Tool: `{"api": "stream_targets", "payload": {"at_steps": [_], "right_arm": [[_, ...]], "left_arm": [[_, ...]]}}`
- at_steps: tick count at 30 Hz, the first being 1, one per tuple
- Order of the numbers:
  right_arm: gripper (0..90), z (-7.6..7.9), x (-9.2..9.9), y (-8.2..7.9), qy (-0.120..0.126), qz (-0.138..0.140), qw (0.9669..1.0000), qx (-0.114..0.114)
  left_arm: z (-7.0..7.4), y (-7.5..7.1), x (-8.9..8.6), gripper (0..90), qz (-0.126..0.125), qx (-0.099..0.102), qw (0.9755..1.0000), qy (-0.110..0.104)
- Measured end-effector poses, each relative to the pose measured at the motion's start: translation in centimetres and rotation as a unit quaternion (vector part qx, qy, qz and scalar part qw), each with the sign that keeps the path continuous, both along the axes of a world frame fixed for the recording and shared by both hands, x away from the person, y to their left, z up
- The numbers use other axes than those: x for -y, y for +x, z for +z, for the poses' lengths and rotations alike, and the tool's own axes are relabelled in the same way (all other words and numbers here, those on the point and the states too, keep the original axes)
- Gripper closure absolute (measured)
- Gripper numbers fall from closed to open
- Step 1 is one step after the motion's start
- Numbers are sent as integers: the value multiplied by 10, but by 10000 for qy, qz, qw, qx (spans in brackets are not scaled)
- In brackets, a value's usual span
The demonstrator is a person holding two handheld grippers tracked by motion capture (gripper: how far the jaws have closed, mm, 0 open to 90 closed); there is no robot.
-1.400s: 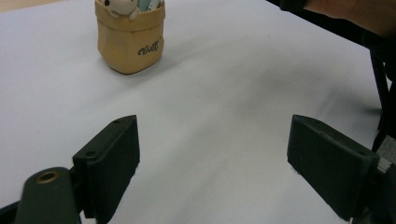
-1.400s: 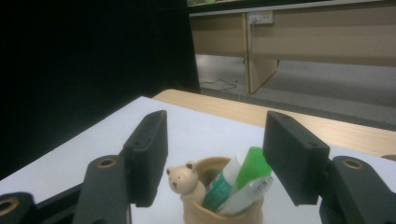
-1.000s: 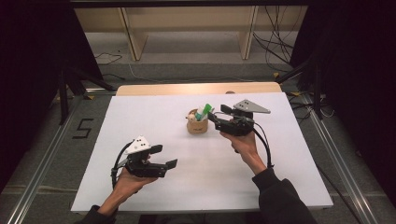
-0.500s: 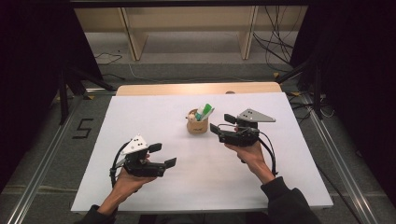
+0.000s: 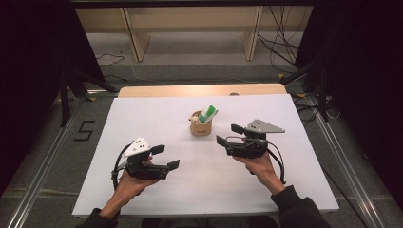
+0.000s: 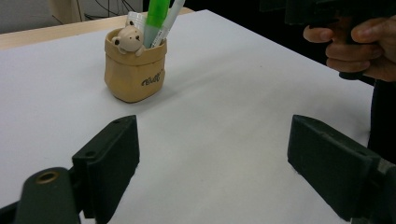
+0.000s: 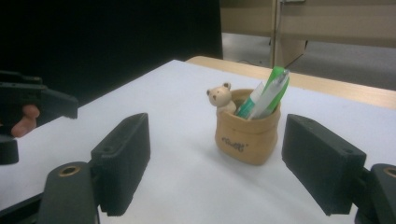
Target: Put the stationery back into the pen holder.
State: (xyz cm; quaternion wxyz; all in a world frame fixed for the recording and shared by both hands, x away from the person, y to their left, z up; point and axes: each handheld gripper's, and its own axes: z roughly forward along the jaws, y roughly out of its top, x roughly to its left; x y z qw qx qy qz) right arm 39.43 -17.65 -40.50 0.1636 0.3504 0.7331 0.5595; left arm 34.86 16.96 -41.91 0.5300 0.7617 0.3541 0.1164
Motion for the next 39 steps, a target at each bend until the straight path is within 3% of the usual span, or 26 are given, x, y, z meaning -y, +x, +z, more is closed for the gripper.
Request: {"api": "stream_targets", "payload": {"at_steps": [17, 39], "right_arm": [[213, -10, 14, -18, -83, -1, 10000, -42], [200, -30, 41, -52, -337, -88, 9994, -46]], "left_arm": [[-1, -3, 0, 165, -65, 64, 9999, 73], [-4, -11, -6, 165, -104, 88, 9999, -26]]}}
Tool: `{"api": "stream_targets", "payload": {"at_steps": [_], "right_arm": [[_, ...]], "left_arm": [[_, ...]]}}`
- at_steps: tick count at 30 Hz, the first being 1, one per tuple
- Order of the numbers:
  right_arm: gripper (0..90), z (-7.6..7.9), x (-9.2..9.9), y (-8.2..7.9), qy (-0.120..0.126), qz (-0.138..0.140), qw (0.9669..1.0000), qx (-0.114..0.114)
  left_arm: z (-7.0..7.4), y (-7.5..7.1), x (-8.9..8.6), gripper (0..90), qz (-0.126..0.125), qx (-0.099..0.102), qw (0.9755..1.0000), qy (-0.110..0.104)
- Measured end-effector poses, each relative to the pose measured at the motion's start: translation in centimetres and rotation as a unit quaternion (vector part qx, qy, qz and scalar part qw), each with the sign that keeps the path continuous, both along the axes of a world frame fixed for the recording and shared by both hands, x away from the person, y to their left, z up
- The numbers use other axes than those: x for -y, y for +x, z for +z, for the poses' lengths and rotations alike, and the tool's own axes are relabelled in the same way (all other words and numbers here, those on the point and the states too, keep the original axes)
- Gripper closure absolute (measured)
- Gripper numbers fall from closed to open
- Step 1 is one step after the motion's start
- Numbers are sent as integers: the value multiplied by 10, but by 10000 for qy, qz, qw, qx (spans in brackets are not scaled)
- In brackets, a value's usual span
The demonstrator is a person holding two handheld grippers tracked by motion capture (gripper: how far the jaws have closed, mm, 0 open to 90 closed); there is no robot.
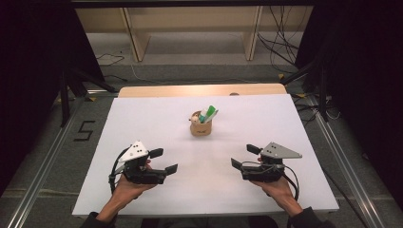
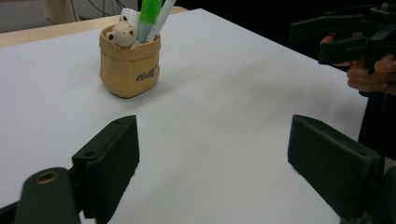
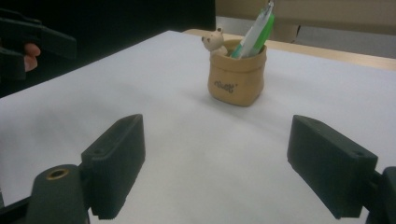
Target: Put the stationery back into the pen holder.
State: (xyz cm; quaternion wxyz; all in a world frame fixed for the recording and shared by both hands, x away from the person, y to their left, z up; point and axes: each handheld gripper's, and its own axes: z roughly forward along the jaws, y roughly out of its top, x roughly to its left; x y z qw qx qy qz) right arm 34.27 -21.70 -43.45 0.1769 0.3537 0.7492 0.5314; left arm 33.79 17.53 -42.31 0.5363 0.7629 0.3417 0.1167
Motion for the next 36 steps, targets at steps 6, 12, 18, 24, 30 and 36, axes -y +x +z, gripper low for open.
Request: {"api": "stream_targets", "payload": {"at_steps": [6, 12, 18, 24, 30, 36], "right_arm": [[200, -6, 6, -6, -37, -85, 10000, -5], [194, -10, 11, -12, -30, -104, 9999, -45], [190, -11, 12, -15, -1, -85, 10000, -44], [190, -10, 13, -14, 37, -125, 9999, -30], [190, -10, 12, -14, 29, -108, 9999, -5], [190, -10, 12, -14, 18, -104, 9999, 0]], "left_arm": [[-1, -3, -2, 160, -4, 25, 10000, -48], [-3, -5, -4, 157, 8, 81, 9999, -75], [-5, -4, -4, 156, 2, 63, 10000, -77], [-4, -4, -4, 157, 7, 74, 9999, -85], [-5, -3, -4, 156, 6, 48, 10000, -64], [-5, -3, -4, 157, 5, 50, 10000, -64]]}}
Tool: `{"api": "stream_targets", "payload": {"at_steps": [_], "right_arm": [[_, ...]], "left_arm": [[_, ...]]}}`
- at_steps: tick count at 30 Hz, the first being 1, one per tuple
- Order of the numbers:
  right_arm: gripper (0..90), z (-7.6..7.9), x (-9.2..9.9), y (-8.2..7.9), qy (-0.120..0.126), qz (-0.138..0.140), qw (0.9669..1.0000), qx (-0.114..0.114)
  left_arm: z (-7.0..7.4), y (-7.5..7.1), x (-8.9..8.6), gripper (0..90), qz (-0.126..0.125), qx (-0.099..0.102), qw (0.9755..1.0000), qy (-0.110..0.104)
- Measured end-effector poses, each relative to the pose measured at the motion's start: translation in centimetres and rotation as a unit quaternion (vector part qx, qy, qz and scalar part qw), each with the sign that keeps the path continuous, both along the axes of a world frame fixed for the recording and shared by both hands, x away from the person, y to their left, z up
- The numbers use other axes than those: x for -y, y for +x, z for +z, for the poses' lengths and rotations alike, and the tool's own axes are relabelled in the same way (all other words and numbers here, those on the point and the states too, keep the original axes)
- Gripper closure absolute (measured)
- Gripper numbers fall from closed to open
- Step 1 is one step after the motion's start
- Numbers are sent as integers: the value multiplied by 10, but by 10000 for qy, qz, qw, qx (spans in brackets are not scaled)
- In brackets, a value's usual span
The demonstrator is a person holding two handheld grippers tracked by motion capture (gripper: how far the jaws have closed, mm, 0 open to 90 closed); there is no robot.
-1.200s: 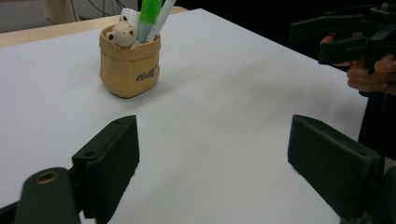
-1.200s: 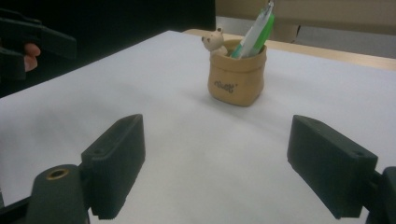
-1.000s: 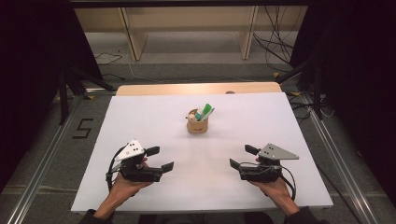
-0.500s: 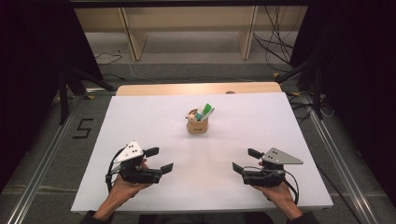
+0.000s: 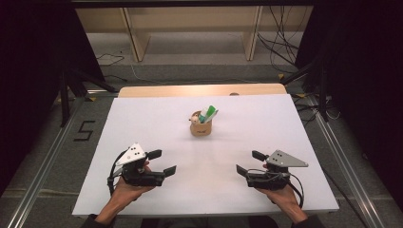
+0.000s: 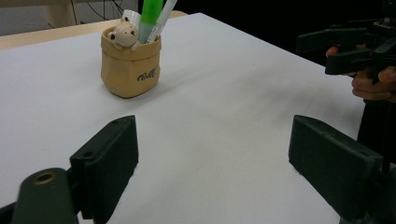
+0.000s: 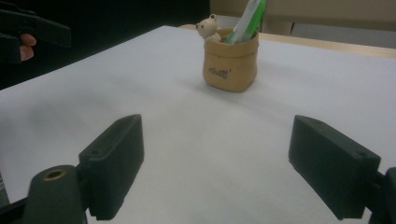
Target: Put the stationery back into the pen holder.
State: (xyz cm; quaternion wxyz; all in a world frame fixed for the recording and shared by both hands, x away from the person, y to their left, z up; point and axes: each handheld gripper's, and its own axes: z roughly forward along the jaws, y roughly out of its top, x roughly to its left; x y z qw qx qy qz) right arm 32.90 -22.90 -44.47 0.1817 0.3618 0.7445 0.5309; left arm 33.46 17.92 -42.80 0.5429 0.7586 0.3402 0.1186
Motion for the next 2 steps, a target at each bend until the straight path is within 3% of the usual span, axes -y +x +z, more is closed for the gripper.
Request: {"api": "stream_targets", "payload": {"at_steps": [2], "right_arm": [[190, 0, 0, 0, -7, 0, 10000, -7]], "left_arm": [[0, 0, 0, 157, 4, 2, 10000, 5]]}}
